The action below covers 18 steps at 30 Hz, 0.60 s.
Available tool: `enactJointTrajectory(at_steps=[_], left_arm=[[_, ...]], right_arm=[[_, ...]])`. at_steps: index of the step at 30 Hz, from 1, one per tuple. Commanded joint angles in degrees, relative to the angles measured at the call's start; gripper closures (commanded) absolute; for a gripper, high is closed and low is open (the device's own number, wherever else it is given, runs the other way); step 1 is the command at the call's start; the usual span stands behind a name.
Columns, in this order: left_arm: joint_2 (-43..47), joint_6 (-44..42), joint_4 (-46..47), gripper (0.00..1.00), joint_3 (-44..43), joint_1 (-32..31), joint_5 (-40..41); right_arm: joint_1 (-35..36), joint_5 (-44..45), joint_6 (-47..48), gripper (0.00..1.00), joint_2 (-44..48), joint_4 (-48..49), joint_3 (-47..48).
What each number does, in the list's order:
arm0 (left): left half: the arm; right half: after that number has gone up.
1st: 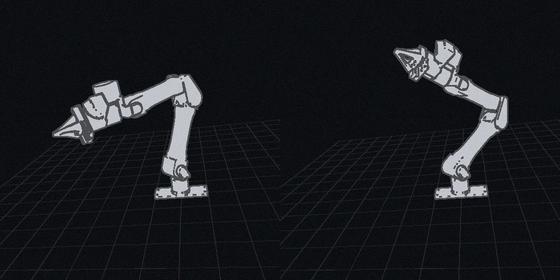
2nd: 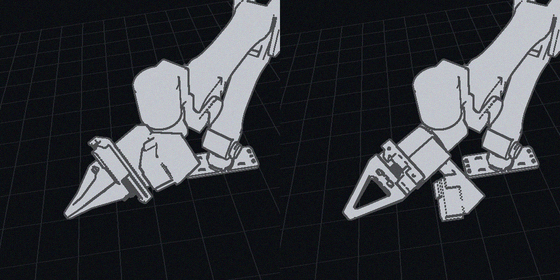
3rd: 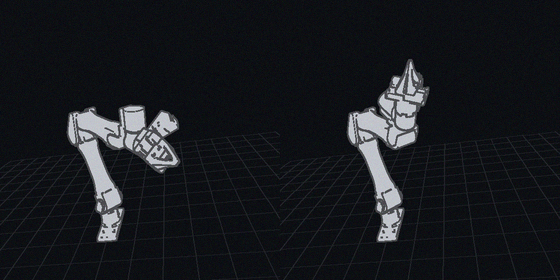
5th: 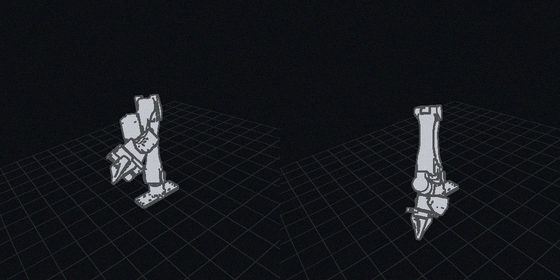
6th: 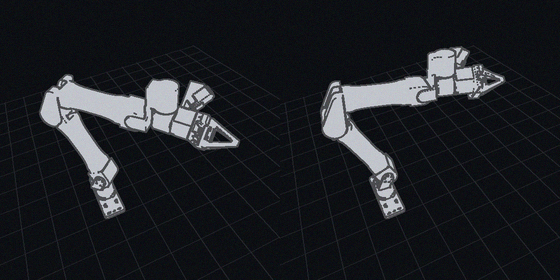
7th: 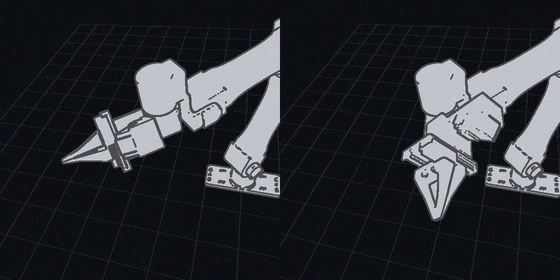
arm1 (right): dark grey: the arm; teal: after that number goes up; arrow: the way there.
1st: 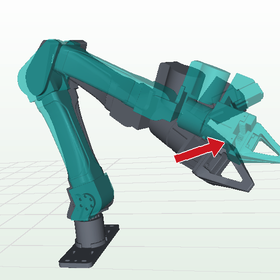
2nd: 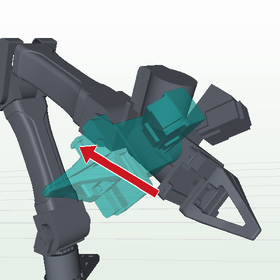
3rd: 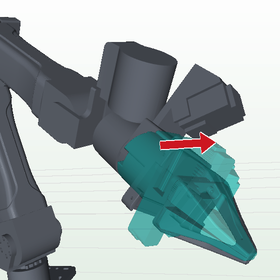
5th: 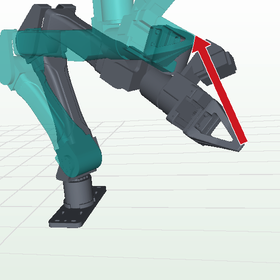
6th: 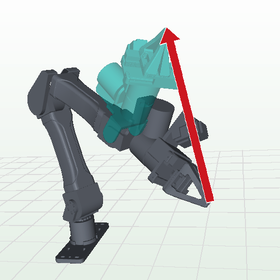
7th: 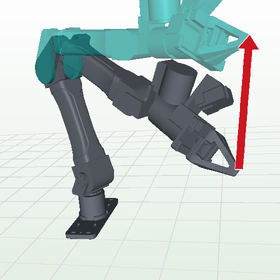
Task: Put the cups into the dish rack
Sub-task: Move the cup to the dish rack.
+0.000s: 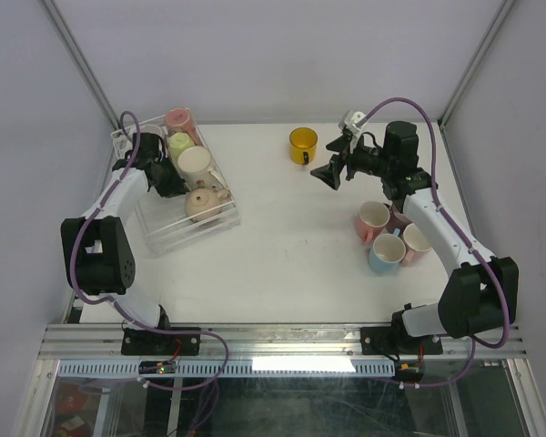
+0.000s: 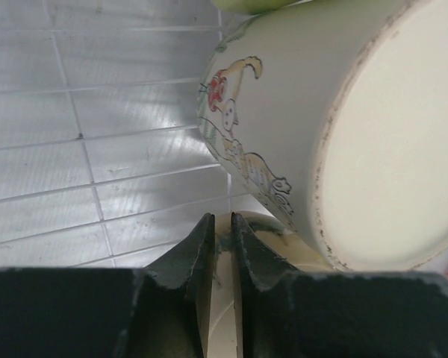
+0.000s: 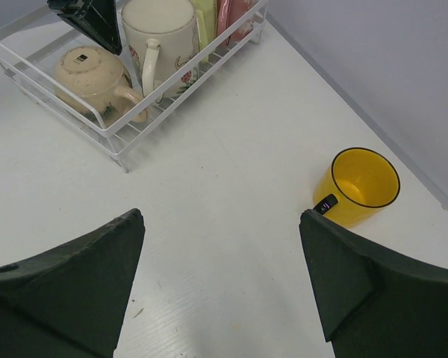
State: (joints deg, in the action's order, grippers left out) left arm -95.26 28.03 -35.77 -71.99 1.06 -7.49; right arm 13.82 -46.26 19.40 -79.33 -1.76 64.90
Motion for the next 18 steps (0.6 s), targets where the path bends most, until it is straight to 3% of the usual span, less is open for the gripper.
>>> enactJointTrajectory(at_steps=[1,7,11,18], left_arm=[[2.96,-0.66,0.96,0.85,-1.14,-0.14,5.69],[7.86,-4.35,-1.27,0.82,3.43,0.37,7.19],[11.28,-4.48,-3.04,0.92,8.86,0.37,7.26],[11.79,-3.53,-2.98,0.95,11.39,0.3,-3.69]], right_arm=[[-0.45,-0.05,-0.16,0.12,2.23,2.34,0.4],[-0.46,-0.52,0.37,0.12,2.12,2.02,0.24],[-0.47,-0.71,0.21,0.12,1.91,2.07,0.09],[-0.46,-1.27,-0.73,0.12,1.12,3.12,0.05]])
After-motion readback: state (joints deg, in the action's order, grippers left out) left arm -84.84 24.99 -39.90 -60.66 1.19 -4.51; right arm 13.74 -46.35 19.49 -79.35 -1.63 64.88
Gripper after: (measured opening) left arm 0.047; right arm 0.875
